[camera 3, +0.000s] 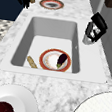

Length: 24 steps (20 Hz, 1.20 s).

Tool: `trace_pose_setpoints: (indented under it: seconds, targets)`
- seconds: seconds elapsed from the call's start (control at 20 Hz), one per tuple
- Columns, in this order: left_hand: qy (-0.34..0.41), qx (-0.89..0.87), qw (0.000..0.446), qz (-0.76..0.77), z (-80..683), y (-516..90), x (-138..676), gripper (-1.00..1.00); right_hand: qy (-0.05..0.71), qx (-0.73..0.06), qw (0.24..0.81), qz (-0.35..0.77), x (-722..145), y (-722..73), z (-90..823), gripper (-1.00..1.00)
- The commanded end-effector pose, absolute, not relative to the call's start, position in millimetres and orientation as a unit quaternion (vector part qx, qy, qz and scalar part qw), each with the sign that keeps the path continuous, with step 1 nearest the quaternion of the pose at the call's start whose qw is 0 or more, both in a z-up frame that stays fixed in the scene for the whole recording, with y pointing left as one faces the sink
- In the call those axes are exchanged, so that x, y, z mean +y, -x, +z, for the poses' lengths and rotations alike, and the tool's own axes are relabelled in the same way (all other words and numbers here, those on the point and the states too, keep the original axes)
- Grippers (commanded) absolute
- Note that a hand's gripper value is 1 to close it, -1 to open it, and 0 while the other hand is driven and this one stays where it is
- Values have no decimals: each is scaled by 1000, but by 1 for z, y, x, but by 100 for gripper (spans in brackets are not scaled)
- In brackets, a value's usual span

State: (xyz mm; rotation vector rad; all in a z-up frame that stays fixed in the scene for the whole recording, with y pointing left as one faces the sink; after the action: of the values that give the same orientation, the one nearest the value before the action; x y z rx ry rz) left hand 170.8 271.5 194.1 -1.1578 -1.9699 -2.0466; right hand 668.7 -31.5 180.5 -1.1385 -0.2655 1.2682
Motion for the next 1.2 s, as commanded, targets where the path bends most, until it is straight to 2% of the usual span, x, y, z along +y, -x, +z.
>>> trace_pose_setpoints:
  seconds: [0.0,0.85,1.15]
  targets:
    - [377,-642,37,-667,194,-171,272,0,509,-117,634,571,-7,-669,181,100]
    - [377,-642,37,-667,194,-171,272,0,496,-118,650,563,-27,-674,212,100]
    - [377,-642,37,-667,194,-171,272,0,441,-133,681,568,-29,-668,180,100]
